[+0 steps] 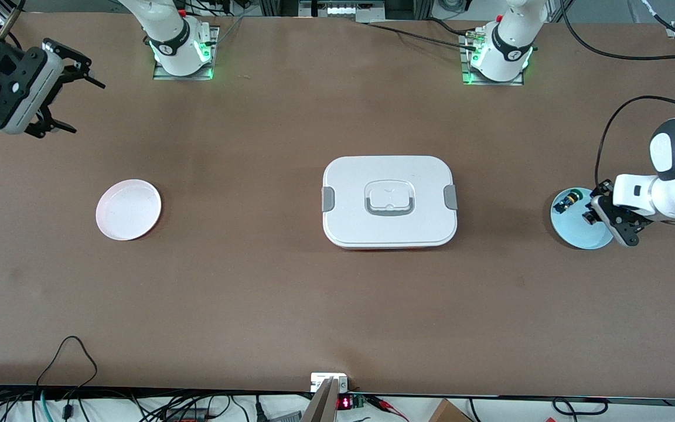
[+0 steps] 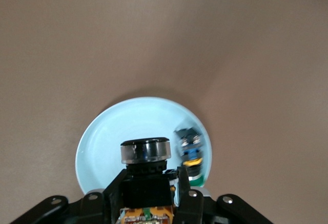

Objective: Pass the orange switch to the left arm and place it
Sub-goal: 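Carry the switch to the blue plate while the right gripper withdraws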

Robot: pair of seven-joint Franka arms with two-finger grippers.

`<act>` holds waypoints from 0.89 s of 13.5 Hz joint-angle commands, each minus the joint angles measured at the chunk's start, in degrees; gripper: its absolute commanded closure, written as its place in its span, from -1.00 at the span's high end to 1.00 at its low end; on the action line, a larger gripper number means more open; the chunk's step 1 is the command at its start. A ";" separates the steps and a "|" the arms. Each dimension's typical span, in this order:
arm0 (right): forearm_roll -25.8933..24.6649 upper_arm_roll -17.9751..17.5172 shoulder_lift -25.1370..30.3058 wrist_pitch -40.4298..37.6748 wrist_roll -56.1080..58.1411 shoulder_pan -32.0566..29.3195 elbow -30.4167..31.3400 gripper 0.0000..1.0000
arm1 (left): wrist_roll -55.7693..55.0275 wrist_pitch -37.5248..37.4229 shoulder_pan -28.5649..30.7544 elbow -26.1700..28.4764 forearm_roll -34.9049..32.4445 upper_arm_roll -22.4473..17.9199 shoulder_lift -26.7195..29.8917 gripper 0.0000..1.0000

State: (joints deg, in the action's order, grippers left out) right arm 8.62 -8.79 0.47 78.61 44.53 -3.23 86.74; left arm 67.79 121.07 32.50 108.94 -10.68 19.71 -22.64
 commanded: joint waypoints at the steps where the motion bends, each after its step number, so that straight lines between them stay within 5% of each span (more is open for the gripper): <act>1: -7.09 1.23 2.96 8.02 -5.85 3.48 5.62 1.00 | 6.81 6.44 2.39 3.72 -3.46 0.86 -0.12 -0.37; 7: -9.94 8.86 2.70 24.10 -10.86 4.72 11.76 1.00 | 15.15 17.07 4.59 3.82 -11.47 0.95 -5.12 -0.37; 12: -8.88 10.81 2.78 20.55 -20.38 4.73 13.45 1.00 | 18.16 19.47 5.38 4.61 -11.47 0.95 -7.94 -0.37</act>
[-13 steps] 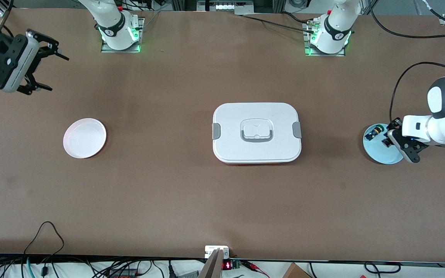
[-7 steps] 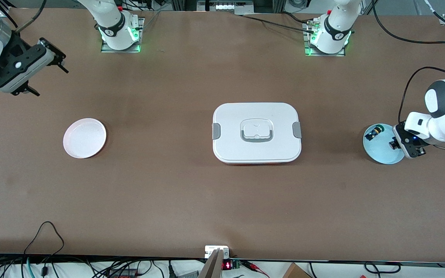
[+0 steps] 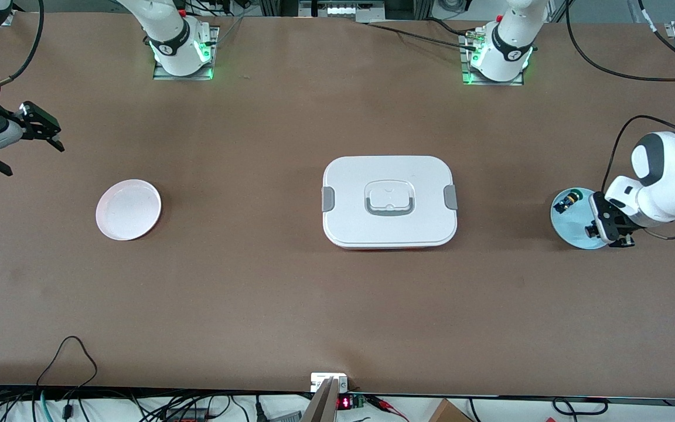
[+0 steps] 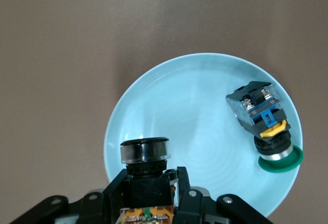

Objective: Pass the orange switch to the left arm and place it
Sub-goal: 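Lower the switch onto the blue plate and open the left gripper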

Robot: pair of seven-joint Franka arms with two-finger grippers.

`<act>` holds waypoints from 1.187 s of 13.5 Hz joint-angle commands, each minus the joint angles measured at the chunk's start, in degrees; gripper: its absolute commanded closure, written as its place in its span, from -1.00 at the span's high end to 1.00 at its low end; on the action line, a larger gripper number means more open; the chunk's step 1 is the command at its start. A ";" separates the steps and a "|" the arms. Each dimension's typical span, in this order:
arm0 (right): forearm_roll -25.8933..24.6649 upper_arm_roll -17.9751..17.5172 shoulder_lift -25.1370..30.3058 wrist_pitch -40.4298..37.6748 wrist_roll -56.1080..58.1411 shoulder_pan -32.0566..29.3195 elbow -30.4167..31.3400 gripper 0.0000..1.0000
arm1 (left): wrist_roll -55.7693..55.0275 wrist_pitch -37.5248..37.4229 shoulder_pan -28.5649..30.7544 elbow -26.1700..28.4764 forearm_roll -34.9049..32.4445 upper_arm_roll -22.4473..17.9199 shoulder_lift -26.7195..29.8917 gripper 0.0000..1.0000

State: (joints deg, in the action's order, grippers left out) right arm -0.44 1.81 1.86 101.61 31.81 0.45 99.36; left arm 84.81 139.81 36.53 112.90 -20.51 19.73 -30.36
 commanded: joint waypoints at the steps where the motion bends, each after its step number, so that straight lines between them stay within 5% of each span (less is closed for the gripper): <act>1: 0.17 -0.22 1.39 -3.43 -12.68 1.05 0.49 1.00 | 1.15 0.90 1.44 0.66 -1.63 0.92 -0.92 -0.35; 3: 0.17 -0.32 1.48 -3.53 -18.42 3.41 0.31 1.00 | 1.23 0.91 1.44 0.66 -1.63 0.92 -1.02 0.04; 4: -0.17 -0.40 1.57 -3.53 -22.28 4.20 0.31 1.00 | 2.54 0.73 1.79 0.66 -1.72 1.01 -0.93 0.99; 10: -0.09 0.12 0.96 -3.97 -23.90 5.27 -0.83 1.00 | 4.06 -4.61 3.11 -0.57 -0.93 4.43 3.01 1.00; 16: -0.09 0.21 -0.98 -5.37 -23.72 4.74 -3.82 1.00 | -9.73 -26.65 3.02 -9.25 4.15 9.88 6.72 1.00</act>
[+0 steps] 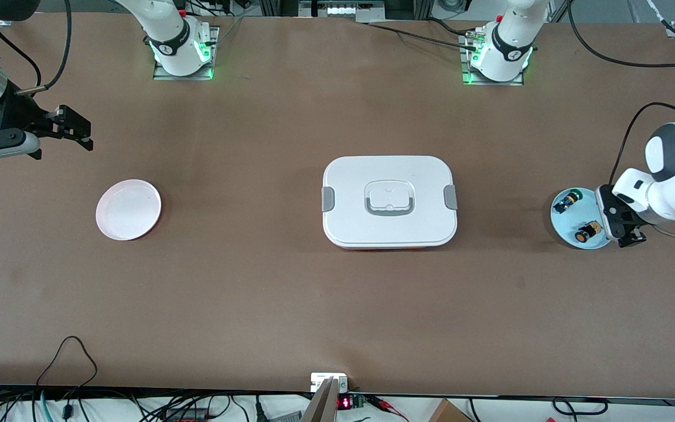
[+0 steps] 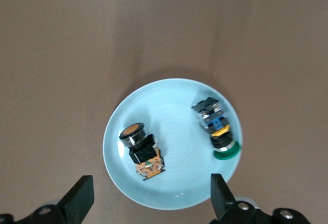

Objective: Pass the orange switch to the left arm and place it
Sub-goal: 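Lower the switch onto the blue plate and open the left gripper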

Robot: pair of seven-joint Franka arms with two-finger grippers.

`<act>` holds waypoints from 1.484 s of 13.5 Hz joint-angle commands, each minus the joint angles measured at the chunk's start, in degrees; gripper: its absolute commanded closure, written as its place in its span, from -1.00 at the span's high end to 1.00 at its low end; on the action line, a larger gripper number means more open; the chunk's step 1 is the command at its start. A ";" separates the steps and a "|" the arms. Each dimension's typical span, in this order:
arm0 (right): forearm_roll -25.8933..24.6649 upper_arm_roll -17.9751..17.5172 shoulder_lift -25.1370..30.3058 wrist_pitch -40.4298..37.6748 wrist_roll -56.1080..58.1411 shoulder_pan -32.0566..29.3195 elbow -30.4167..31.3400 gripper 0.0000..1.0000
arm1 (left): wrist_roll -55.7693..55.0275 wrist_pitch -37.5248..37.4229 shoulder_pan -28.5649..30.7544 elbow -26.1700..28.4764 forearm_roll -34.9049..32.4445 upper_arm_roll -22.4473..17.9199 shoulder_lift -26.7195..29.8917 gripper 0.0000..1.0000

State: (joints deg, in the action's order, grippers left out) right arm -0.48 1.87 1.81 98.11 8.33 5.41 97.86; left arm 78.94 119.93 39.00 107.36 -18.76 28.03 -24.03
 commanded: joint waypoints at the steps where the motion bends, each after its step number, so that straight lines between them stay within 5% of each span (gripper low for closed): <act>1: -0.14 0.32 -1.11 -1.87 0.02 -0.66 -2.93 1.00 | -7.28 -10.56 0.55 -5.91 2.76 2.63 0.39 1.00; 6: -0.57 0.24 -1.11 -4.94 -0.15 -1.19 -2.93 1.00 | -34.15 -29.89 0.38 -18.13 2.77 11.33 0.30 1.00; 13: 0.30 -0.03 -1.29 -4.33 -0.33 -0.84 -3.02 1.00 | -62.82 -41.78 0.29 -29.92 4.60 17.22 0.39 1.00; 18: 0.21 -0.29 -1.46 -3.98 -0.24 -0.66 -3.11 1.00 | -65.05 -41.71 -1.20 -30.99 8.48 14.95 2.32 1.00; 19: 0.12 -0.29 -1.72 -3.98 -0.24 -0.49 -3.20 1.00 | -65.40 -41.71 -3.29 -30.99 8.57 13.20 2.76 1.00; 20: 0.12 -0.38 -1.73 -3.98 -0.24 -0.49 -3.46 1.00 | -66.10 -41.45 -8.62 -30.90 9.26 7.01 4.76 1.00</act>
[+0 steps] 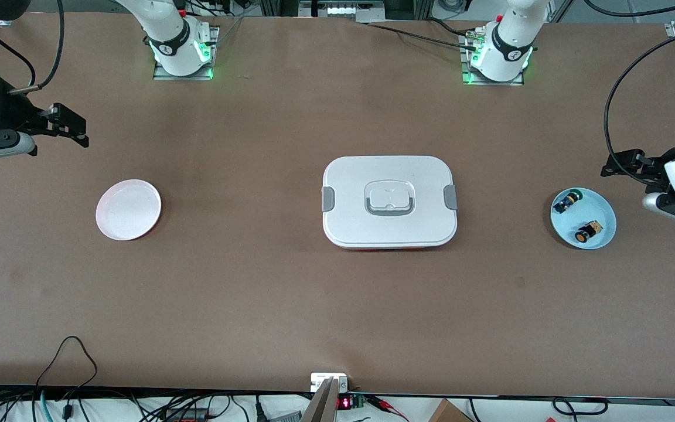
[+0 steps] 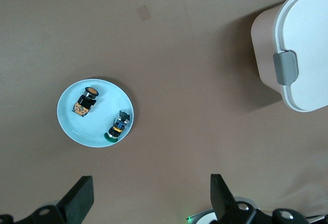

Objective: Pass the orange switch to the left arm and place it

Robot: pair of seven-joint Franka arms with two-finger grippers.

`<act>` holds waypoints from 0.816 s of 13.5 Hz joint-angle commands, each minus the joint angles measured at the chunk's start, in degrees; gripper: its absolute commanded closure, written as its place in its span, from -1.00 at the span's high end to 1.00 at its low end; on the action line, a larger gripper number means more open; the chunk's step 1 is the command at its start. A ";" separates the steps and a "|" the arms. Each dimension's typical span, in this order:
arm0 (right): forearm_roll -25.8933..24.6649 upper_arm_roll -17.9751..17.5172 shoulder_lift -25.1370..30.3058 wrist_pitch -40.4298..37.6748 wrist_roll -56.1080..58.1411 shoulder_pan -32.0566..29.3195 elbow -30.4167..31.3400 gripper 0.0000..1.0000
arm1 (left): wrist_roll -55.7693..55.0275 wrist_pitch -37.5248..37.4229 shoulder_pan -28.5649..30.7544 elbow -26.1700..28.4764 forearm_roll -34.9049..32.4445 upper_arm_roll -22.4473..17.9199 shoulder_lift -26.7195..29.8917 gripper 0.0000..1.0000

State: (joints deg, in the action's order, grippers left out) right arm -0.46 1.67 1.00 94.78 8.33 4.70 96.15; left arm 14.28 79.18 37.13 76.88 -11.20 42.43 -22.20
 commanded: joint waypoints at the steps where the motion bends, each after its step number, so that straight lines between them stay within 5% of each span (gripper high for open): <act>1: 0.11 -0.17 -1.00 -0.73 -0.15 0.22 -2.19 1.00 | -3.10 0.44 -13.68 0.11 4.58 -15.45 4.95 1.00; 4: 0.20 -0.17 -1.09 -0.47 -0.24 0.22 -2.19 1.00 | -13.98 6.92 -27.95 6.85 12.60 -33.15 10.93 1.00; 11: 0.20 -0.17 -1.44 -0.47 -0.24 0.04 -2.19 1.00 | -17.80 26.00 -40.99 25.22 8.93 -45.15 23.67 1.00</act>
State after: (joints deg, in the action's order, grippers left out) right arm -0.46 1.54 0.24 94.81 8.33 4.74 95.24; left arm -3.40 99.61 -0.50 93.60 -0.32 0.26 -4.39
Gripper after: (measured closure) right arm 0.000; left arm 0.000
